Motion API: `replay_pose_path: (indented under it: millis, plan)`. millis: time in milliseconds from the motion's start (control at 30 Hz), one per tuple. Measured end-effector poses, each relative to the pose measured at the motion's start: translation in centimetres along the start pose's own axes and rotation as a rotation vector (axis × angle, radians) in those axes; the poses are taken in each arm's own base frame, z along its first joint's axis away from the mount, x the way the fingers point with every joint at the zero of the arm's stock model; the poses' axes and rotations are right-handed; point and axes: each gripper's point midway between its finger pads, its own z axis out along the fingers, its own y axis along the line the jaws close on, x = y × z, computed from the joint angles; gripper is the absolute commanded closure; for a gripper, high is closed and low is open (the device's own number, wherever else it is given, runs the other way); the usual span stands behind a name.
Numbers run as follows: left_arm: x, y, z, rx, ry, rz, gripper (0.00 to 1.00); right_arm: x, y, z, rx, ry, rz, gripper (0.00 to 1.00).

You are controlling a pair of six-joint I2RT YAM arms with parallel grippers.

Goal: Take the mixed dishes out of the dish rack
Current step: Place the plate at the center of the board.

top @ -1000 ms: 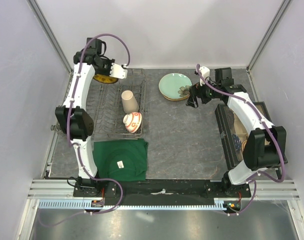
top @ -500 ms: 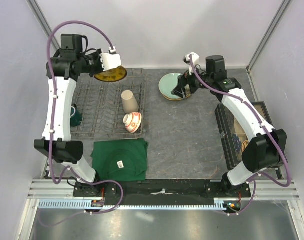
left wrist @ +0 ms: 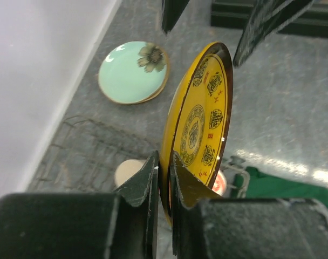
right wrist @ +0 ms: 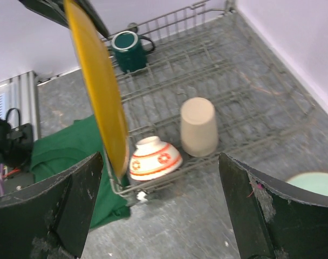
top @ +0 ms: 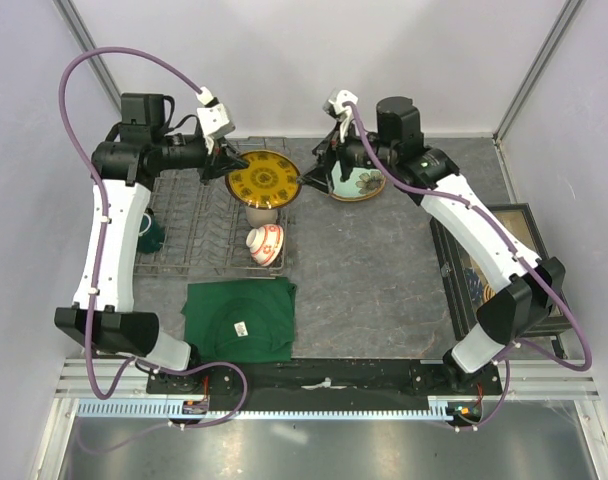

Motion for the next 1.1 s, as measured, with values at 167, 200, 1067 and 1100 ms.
replay_pose_path:
  millis: [167, 200, 1067, 1100]
  plan:
    - [-0.1, -0.8, 0.7, 0.025, -0.045, -0.053, 0.99, 0.4, 2.4, 1.7, -0.062, 0.016, -0.002, 0.05]
    - [-0.2, -0.8, 0.8, 0.028, -0.051, -0.061, 0.98, 0.5, 2.7, 2.0, -0.070, 0.019, -0.002, 0.06]
    - [0.0, -2.6, 1.0, 0.030, -0.108, -0.066, 0.47, 2.9, 5.3, 4.7, -0.108, 0.091, -0.032, 1.00]
    - [0.1, -2.7, 1.0, 0.026, -0.105, -0.065, 0.38, 3.0, 5.2, 4.7, -0.100, 0.093, -0.038, 1.00]
